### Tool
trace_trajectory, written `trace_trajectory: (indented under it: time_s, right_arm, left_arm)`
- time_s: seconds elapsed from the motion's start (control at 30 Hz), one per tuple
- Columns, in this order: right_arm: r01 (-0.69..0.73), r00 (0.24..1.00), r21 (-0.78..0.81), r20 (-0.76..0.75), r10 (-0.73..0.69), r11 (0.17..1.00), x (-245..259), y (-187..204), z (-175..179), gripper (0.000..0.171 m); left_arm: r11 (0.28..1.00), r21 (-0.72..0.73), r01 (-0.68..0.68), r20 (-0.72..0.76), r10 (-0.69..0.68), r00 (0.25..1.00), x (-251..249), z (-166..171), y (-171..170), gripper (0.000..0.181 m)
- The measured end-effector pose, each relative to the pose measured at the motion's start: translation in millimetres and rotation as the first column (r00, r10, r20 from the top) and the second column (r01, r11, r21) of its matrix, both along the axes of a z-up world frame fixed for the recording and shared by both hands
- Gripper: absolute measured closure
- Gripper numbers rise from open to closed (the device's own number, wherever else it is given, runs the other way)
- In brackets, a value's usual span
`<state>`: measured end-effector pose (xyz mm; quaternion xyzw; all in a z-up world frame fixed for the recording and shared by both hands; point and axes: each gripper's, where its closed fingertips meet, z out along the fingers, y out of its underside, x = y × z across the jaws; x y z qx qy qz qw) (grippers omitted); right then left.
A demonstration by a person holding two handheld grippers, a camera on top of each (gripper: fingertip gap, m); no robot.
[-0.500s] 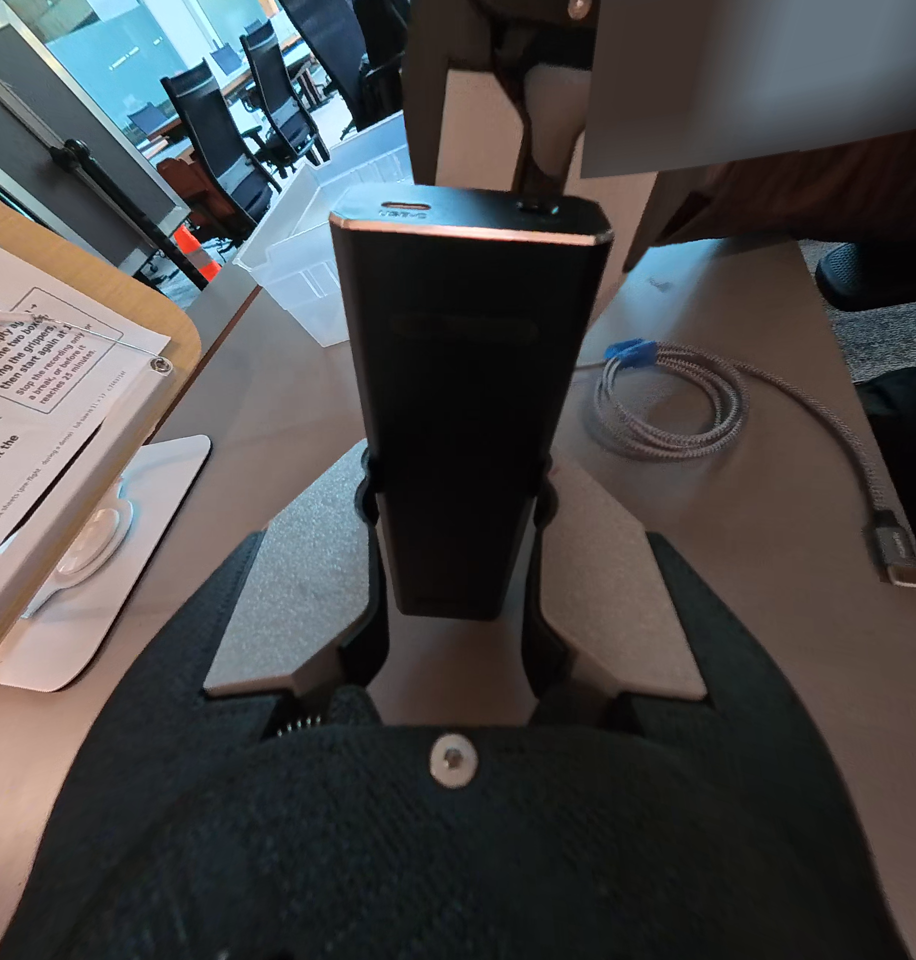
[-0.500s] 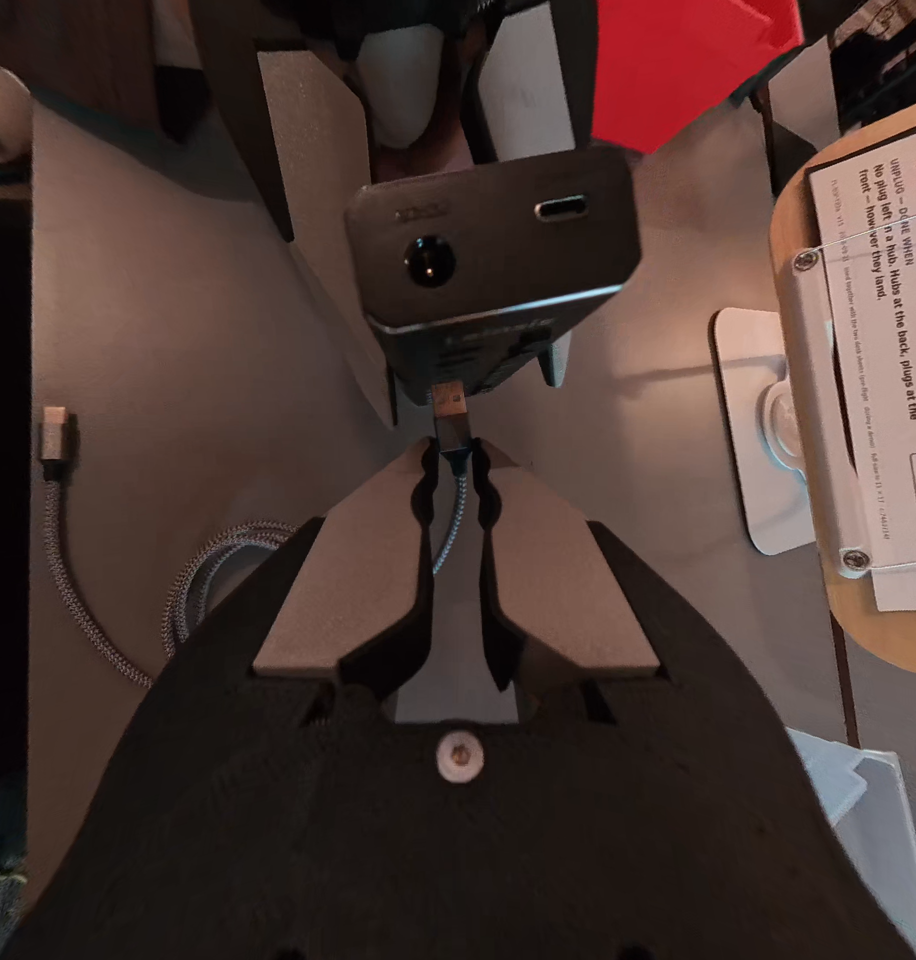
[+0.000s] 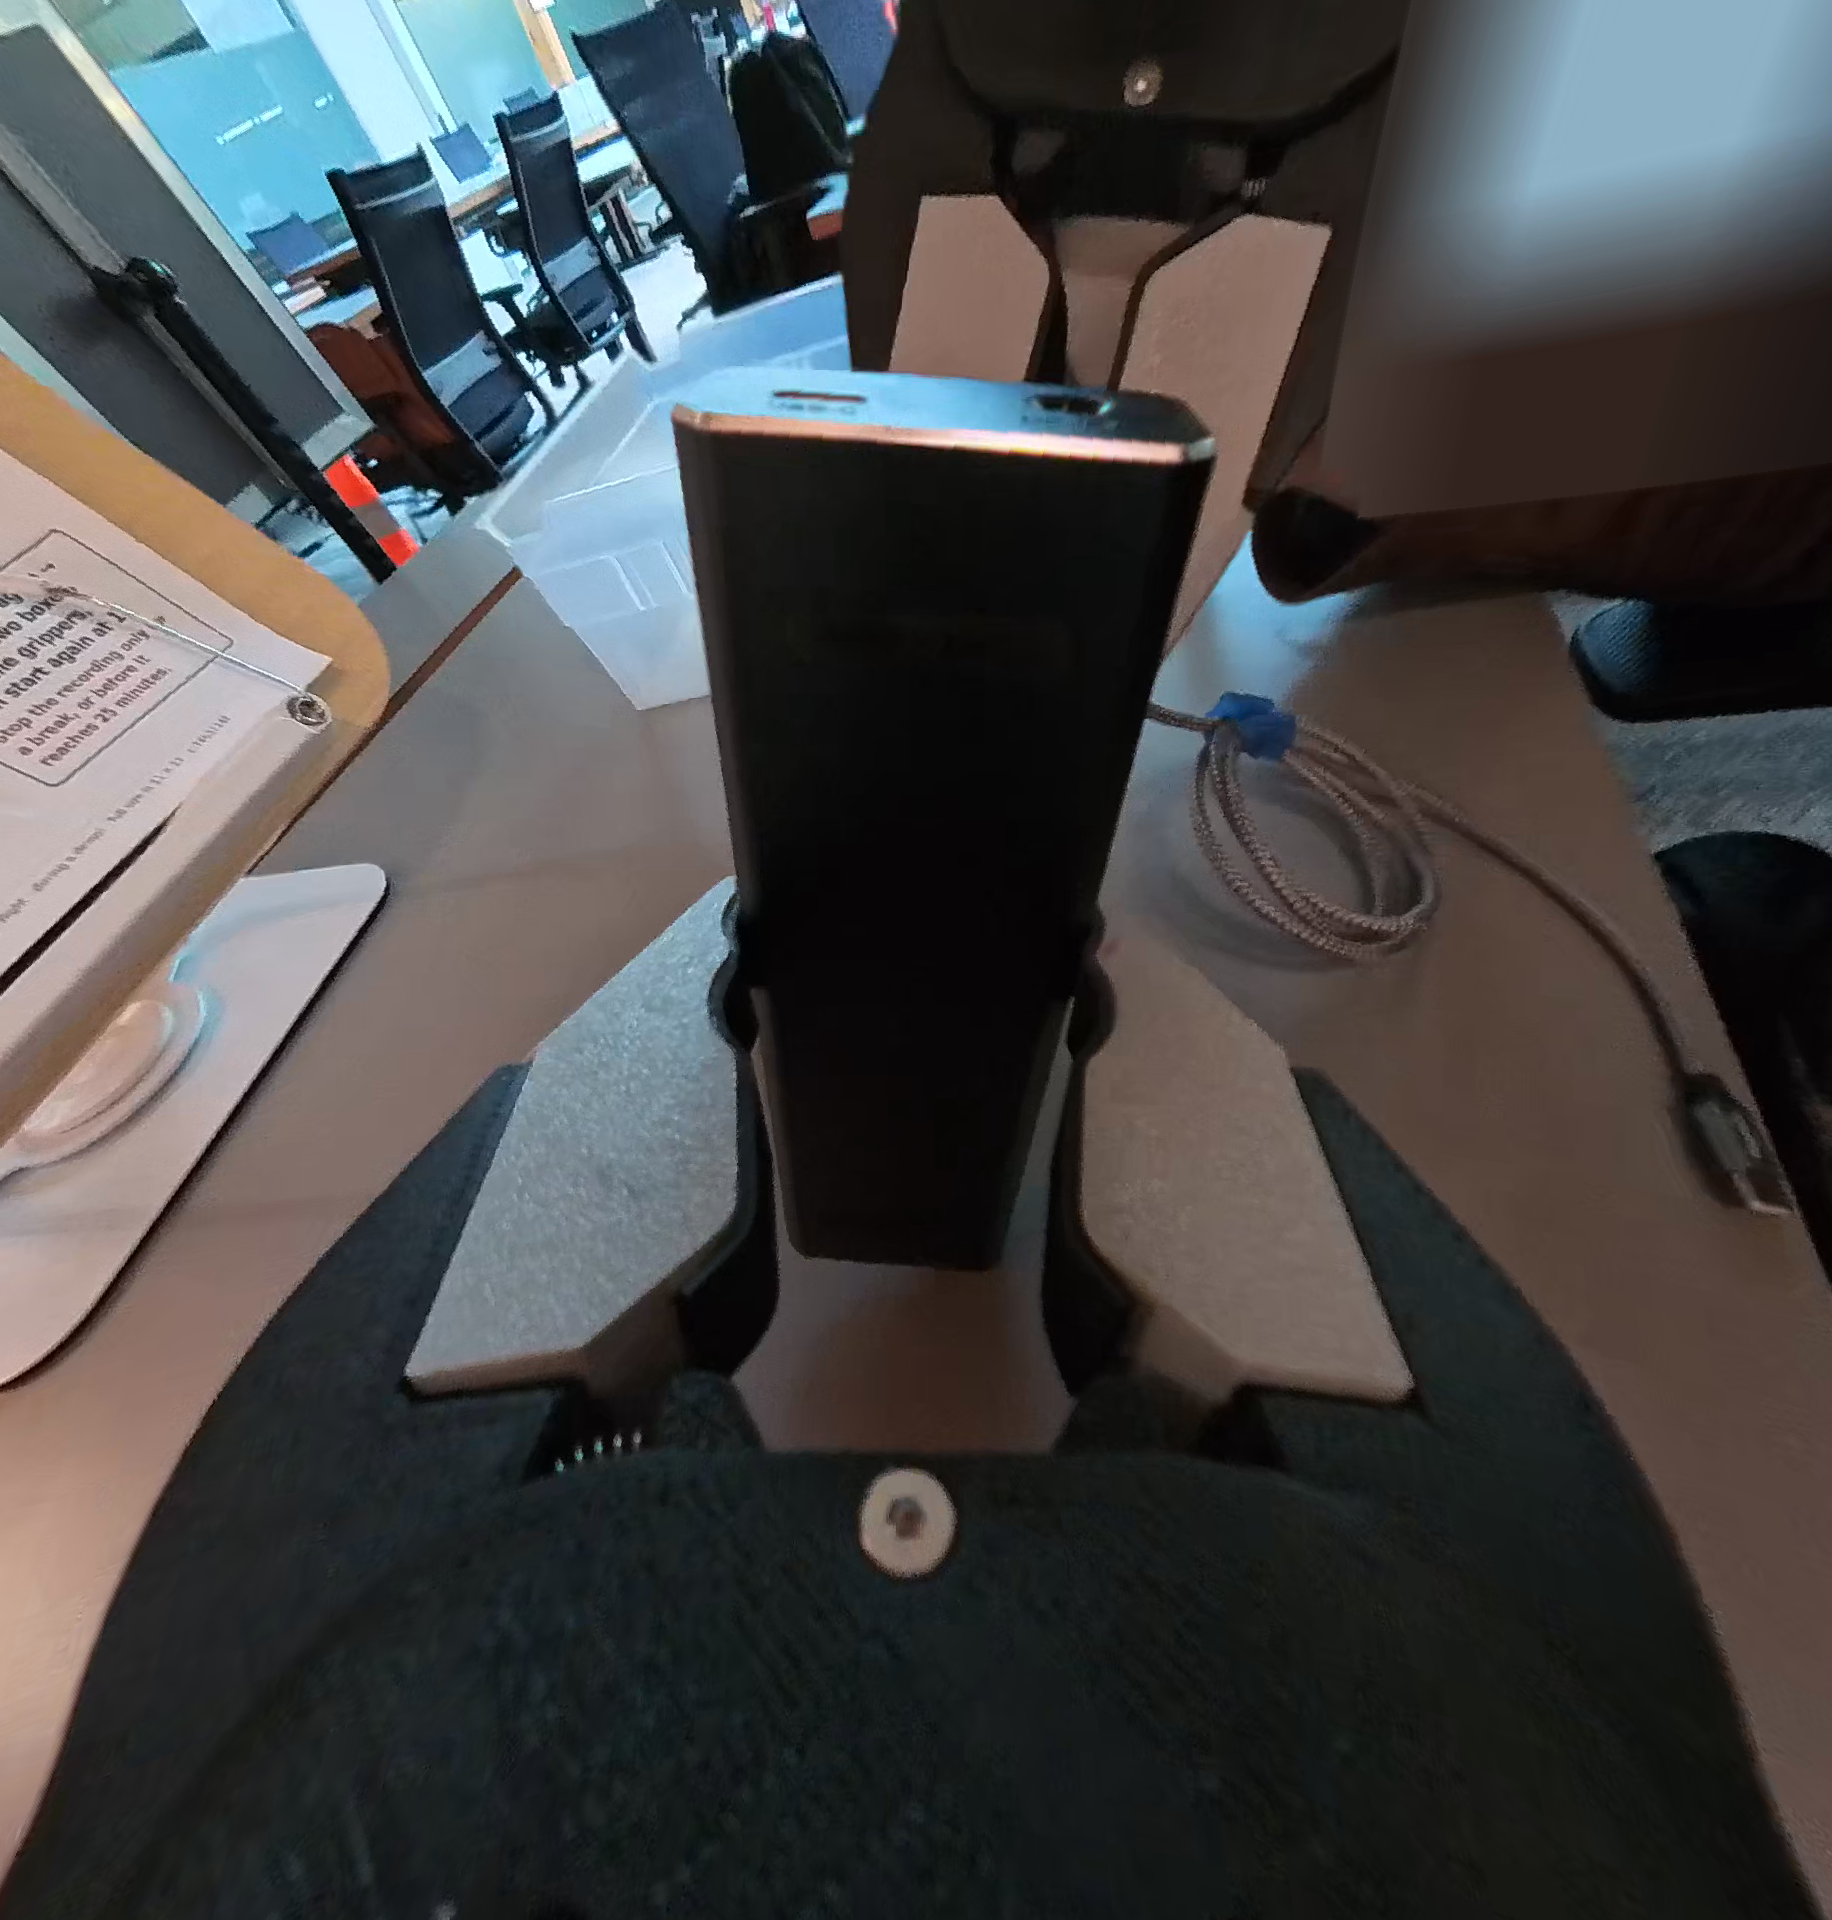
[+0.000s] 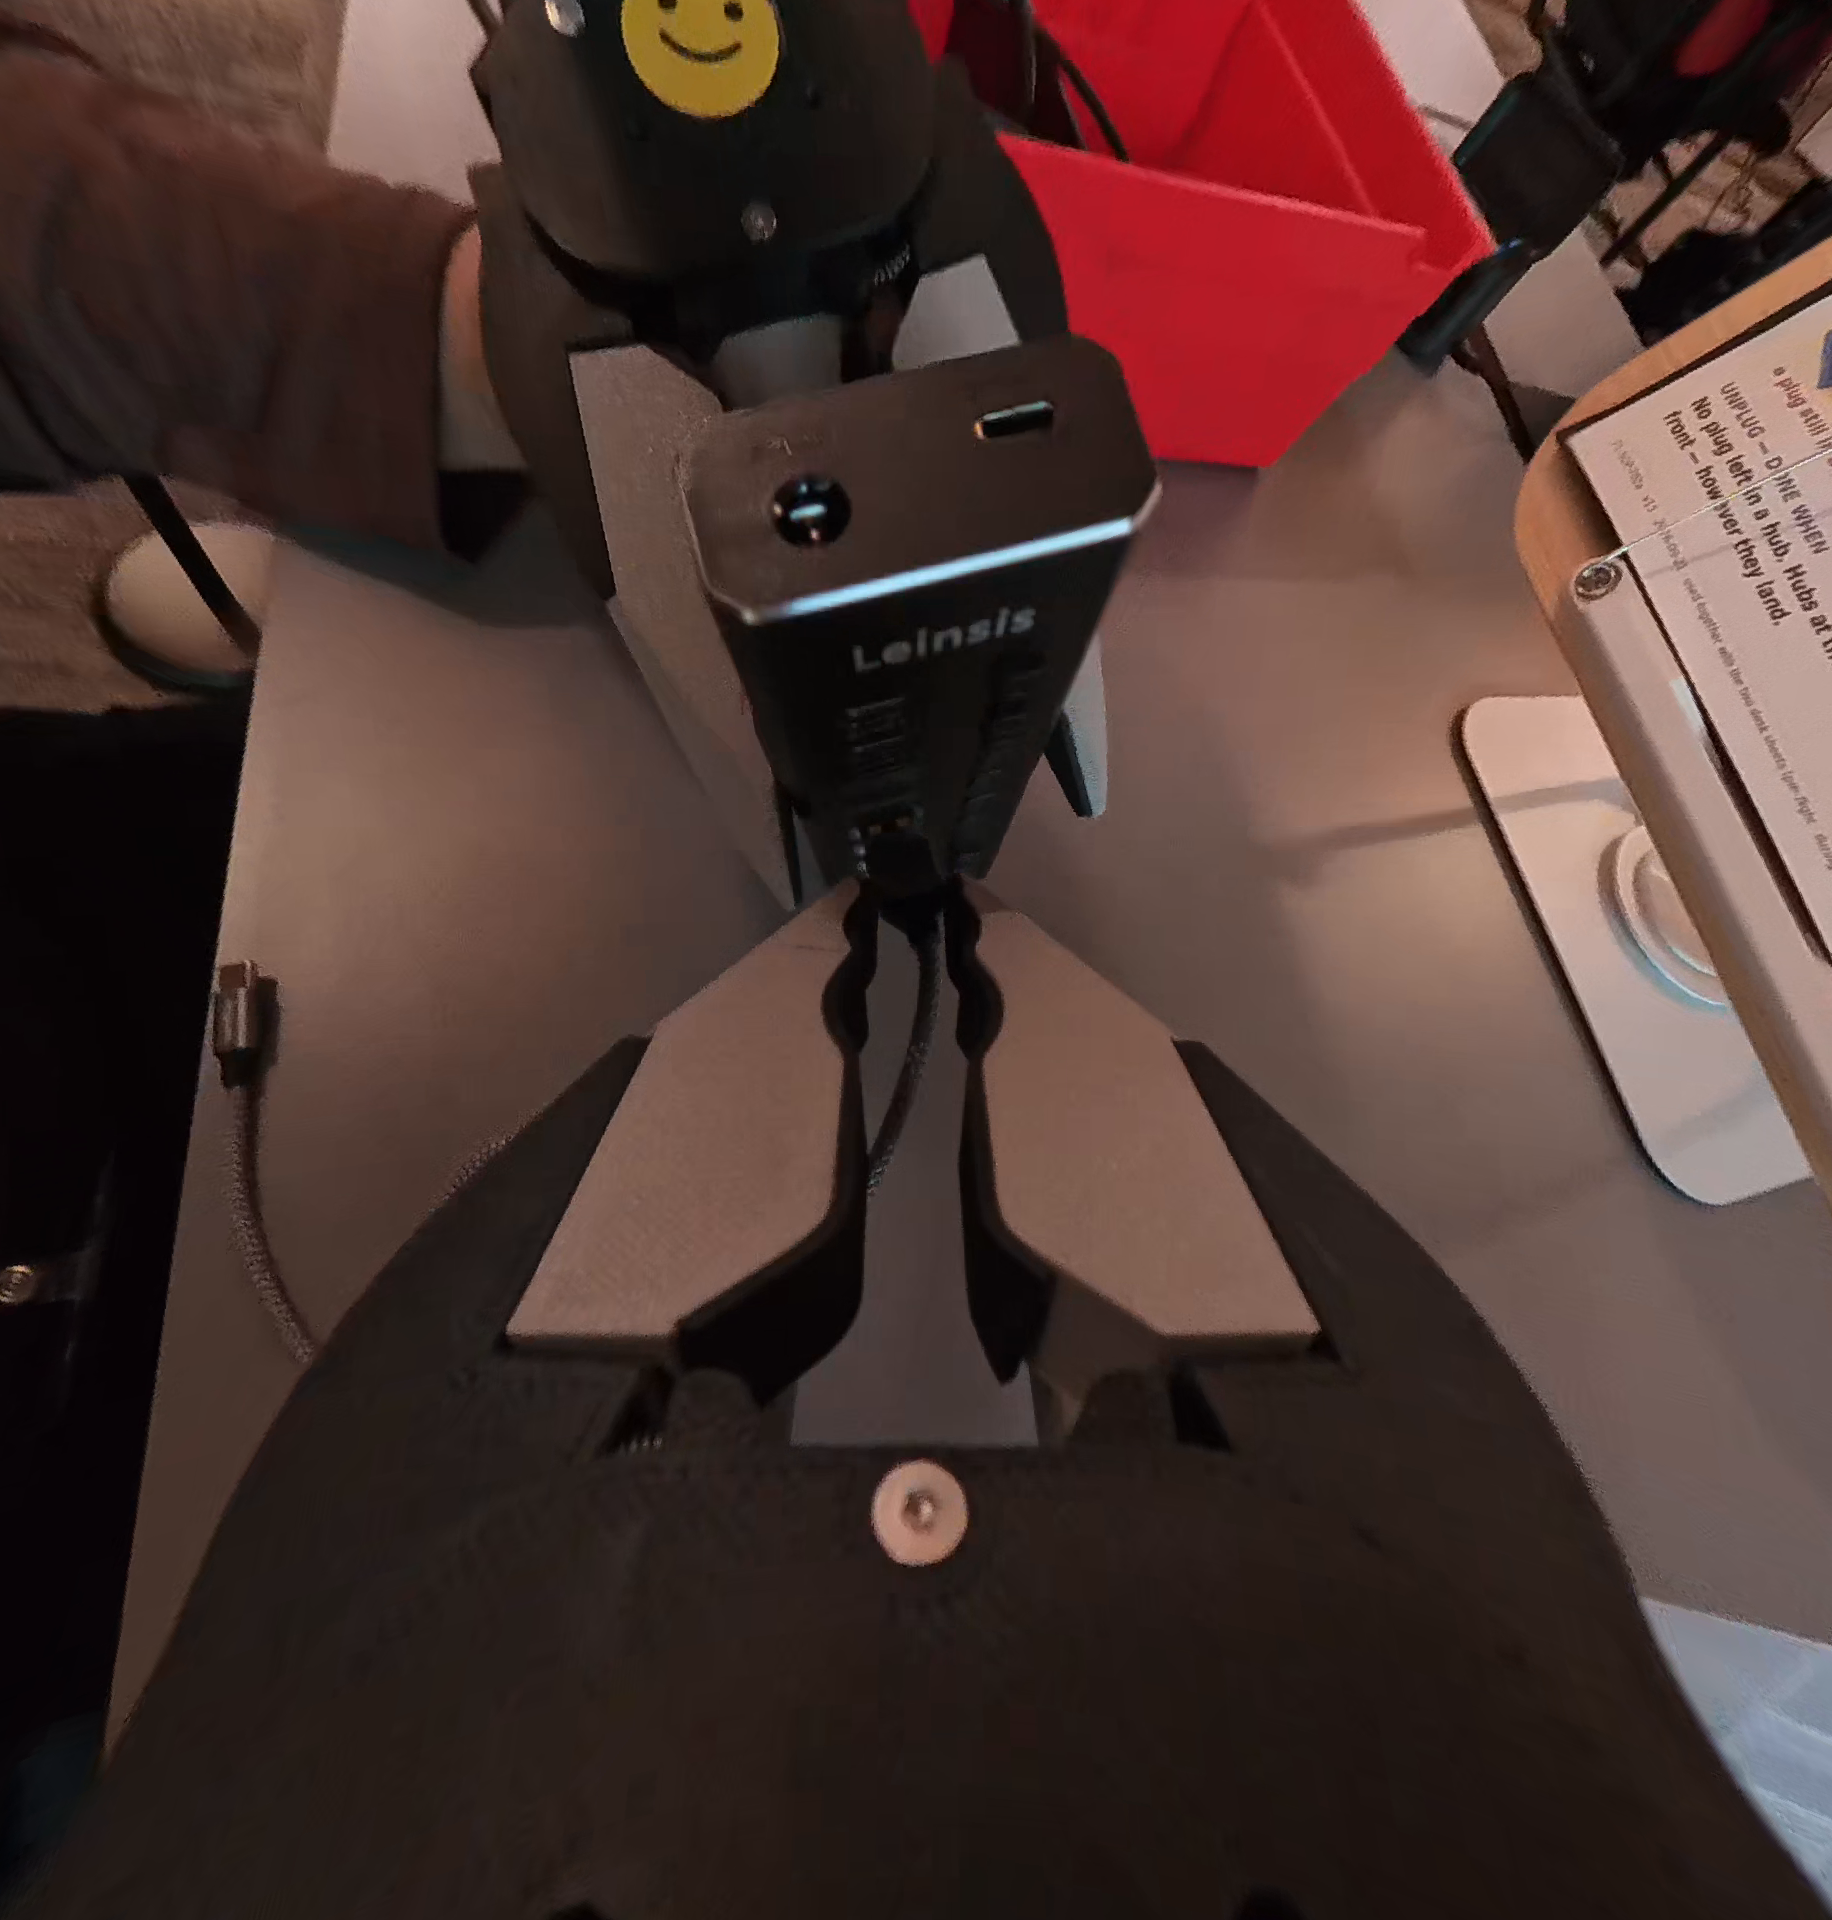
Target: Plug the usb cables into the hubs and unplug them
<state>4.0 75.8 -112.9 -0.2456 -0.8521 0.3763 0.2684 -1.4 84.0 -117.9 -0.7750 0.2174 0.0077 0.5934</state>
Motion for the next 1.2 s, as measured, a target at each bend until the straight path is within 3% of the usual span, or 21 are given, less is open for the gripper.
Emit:
trace_trajectory:
  time_s: [0.17,0.9,1.2]
  right_arm:
    - [-0.056,0.998,-0.152,-0.048,0.049,0.987,5,-5,15,0.162]
    - [-0.071,0.996,-0.219,-0.075,0.056,0.973,0,-18,12,0.162]
    - [-0.011,1.0,-0.258,-0.013,0.008,0.966,-9,-5,3,0.162]
  left_arm:
    - [0.994,0.089,0.062,0.11,-0.071,0.991,6,20,-6,0.123]
    - [0.977,0.183,0.113,0.18,-0.146,0.973,10,37,-12,0.122]
    - [0.999,0.037,0.036,0.167,-0.042,0.985,-5,11,-4,0.123]
